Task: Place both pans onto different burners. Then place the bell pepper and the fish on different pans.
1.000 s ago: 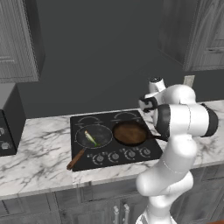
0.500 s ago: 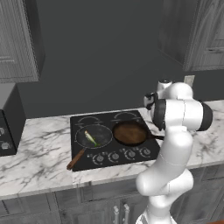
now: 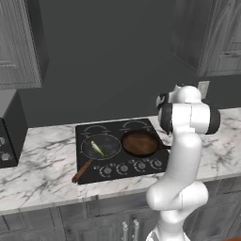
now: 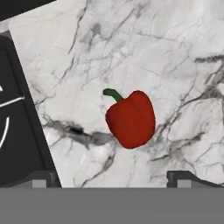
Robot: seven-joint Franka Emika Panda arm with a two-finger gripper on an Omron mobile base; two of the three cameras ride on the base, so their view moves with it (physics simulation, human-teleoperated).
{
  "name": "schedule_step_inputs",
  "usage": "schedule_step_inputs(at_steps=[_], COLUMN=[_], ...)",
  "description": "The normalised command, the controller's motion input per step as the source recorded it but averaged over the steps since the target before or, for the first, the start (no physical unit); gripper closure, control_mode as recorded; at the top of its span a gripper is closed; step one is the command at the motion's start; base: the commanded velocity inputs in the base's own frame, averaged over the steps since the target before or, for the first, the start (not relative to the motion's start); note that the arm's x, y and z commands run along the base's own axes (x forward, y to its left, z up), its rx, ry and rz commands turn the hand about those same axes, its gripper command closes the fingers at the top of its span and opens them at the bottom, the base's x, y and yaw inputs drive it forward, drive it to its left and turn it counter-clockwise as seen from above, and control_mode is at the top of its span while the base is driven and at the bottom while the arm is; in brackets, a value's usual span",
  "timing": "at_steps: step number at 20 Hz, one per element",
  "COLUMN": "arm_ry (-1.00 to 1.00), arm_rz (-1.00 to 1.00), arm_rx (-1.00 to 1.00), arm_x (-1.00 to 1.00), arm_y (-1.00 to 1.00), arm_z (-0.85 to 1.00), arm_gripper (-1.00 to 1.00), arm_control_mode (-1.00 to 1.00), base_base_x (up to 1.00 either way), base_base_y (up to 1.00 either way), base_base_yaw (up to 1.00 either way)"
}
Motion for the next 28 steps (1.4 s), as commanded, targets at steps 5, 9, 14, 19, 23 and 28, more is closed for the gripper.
schedule_step_inputs(at_steps=[5, 9, 14, 19, 23, 28], arm_ry=[0.00, 0.00, 0.00, 0.00, -0.01, -0.06], arm_rz=[-0.03, -0.02, -0.01, 0.00, 0.00, -0.03], arm_rx=[-0.02, -0.14, -0.11, 0.00, -0.05, 0.00], arm_x=[0.14, 0.01, 0.08, 0.20, 0.01, 0.00], arm_y=[0.00, 0.00, 0.00, 0.00, -0.05, -0.23], arm_z=[-0.28, -0.33, -0.14, -0.24, -0.17, 0.06], arm_gripper=[-1.00, -1.00, -1.00, -1.00, -1.00, -1.00], arm_control_mode=[-1.00, -1.00, -1.00, -1.00, -1.00, -1.00], base_base_x=[0.00, 0.00, 0.00, 0.00, 0.00, 0.00], base_base_y=[0.00, 0.00, 0.00, 0.00, 0.00, 0.00], base_base_yaw=[0.00, 0.00, 0.00, 0.00, 0.00, 0.00])
